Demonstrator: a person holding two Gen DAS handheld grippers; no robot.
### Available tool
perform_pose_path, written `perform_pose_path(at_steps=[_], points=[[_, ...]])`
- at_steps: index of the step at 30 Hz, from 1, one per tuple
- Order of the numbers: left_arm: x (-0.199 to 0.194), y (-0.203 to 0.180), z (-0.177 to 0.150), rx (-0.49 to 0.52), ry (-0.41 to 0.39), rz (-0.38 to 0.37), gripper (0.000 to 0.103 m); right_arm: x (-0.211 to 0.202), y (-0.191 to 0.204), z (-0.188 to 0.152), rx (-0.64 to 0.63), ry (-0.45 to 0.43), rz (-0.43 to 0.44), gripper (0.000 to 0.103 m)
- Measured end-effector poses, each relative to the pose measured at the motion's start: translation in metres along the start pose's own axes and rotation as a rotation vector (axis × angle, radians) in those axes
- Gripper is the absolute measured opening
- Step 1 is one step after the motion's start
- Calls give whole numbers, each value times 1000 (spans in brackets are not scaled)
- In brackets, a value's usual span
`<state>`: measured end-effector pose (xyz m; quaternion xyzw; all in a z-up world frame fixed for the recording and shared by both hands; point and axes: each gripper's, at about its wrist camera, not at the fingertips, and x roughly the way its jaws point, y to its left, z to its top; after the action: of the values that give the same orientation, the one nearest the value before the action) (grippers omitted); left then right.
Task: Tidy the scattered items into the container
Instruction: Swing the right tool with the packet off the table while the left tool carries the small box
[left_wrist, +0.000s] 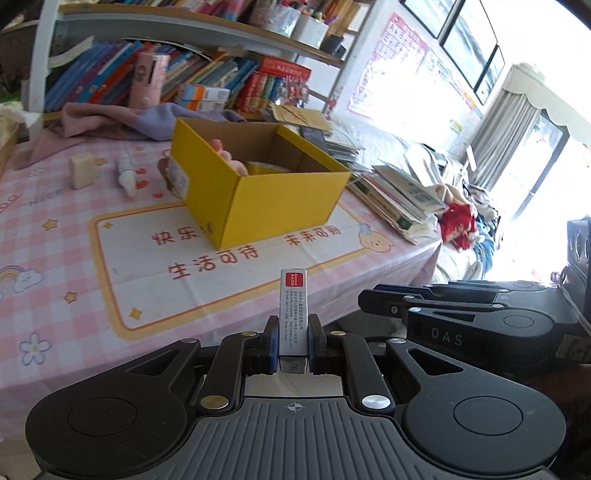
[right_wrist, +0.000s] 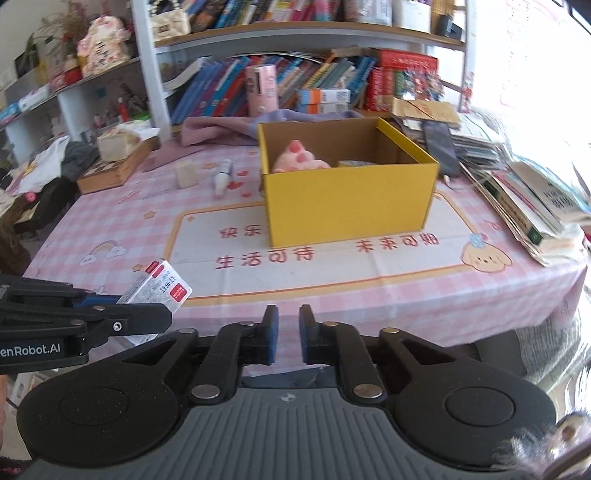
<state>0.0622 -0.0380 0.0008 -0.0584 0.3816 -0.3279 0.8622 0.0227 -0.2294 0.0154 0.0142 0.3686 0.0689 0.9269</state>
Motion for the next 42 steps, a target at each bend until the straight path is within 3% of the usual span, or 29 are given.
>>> perform_pose_path(at_steps=[11, 21, 26, 31, 37, 42], points=[[14, -9, 7, 7, 9, -9, 13, 7, -23, 4, 43, 24, -9, 9], [-2, 12, -11, -168, -61, 83, 13, 28, -8, 1, -108, 121, 76, 9], [-20, 17, -26, -290, -120, 235, 13, 53, 1, 9, -233, 161, 205, 9], [-46, 12, -49, -435, -220, 427, 13, 77, 22, 9, -399, 218, 397, 9], [-85, -3, -81, -582, -317, 667, 13, 90, 52, -6, -559, 277, 591, 9], [-120, -22, -111, -708, -357, 819, 13, 87, 75, -20, -642, 311, 717, 9]])
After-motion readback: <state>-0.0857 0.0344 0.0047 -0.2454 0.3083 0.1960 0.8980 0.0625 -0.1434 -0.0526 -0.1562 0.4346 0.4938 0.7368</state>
